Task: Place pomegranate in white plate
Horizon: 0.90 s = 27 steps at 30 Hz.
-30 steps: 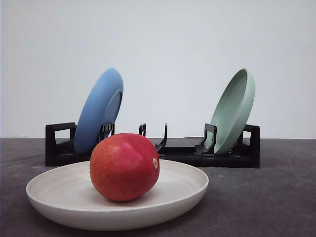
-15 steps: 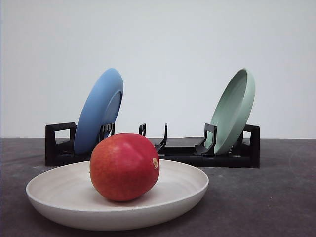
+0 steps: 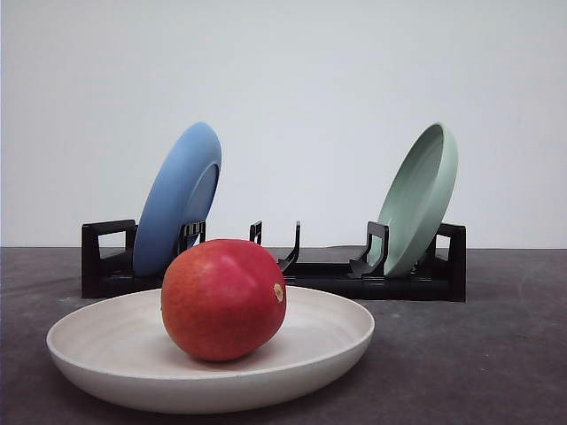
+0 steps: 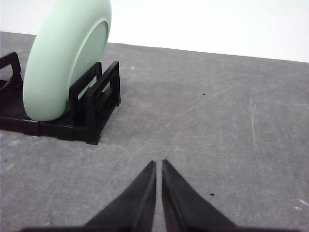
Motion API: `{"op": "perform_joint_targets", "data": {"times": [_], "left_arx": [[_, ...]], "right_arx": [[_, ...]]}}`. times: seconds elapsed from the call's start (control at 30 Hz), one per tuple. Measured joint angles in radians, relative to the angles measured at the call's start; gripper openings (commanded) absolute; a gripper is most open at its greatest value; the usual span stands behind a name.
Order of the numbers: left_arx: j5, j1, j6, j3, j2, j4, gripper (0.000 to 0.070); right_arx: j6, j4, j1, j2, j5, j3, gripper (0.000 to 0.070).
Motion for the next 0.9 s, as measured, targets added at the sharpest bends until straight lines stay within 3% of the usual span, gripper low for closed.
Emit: {"op": "perform_joint_targets", "data": {"times": [0.9], "left_arx": [[0.000,0.000,0.000,0.000,0.000,0.000,0.0000]], "right_arx": [[0.000,0.000,0.000,0.000,0.000,0.000,0.0016]]}}
